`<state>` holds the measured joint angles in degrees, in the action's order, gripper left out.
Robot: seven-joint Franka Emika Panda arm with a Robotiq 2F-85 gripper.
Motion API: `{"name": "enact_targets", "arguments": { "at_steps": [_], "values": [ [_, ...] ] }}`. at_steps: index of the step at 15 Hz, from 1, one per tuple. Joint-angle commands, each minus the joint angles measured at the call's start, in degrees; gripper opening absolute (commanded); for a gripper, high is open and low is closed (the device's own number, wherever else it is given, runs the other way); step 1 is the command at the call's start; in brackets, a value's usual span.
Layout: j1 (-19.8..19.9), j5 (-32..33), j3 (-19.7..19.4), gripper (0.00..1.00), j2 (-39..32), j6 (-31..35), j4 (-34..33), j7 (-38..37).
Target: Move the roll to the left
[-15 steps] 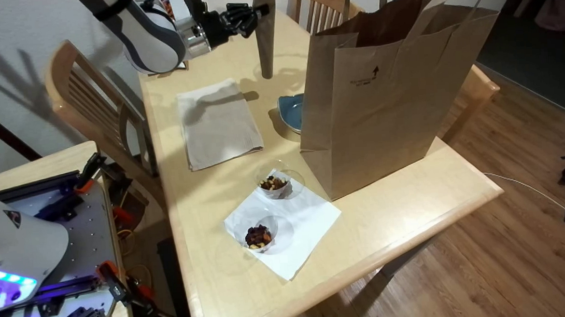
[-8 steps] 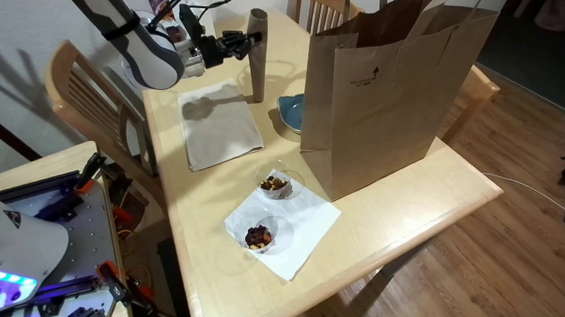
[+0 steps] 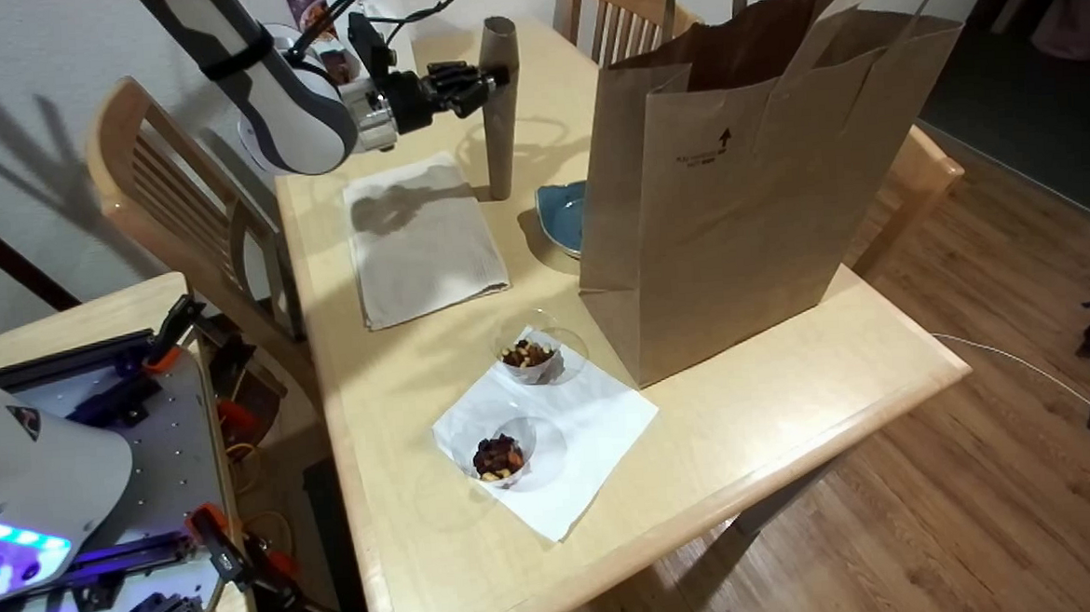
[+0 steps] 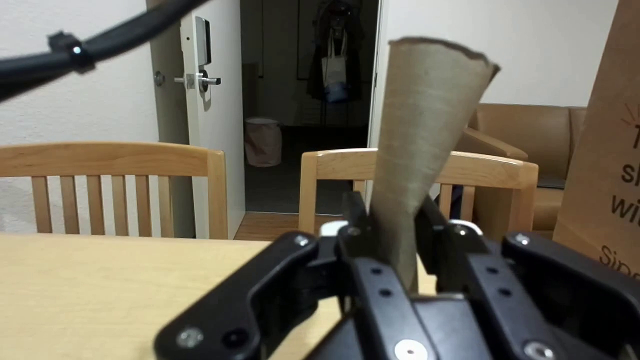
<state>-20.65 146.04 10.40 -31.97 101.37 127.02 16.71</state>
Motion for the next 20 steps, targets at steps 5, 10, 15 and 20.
{"name": "enact_targets", "arguments": {
  "at_steps": [5, 10, 15, 20],
  "values": [
    [-0.58, 0.78, 0.07, 0.85, 0.33, 0.16, -0.85, 0.69],
    [-0.86, 1.21, 0.07, 1.0, 1.08, -0.39, -1.21, -0.12],
    [-0.74, 2.23, 0.33, 1.0, 2.91, -0.28, -2.11, -2.05],
    [-1.13, 4.36, 1.1, 1.0, 8.59, -0.54, -4.04, -3.07]
  ]
}}
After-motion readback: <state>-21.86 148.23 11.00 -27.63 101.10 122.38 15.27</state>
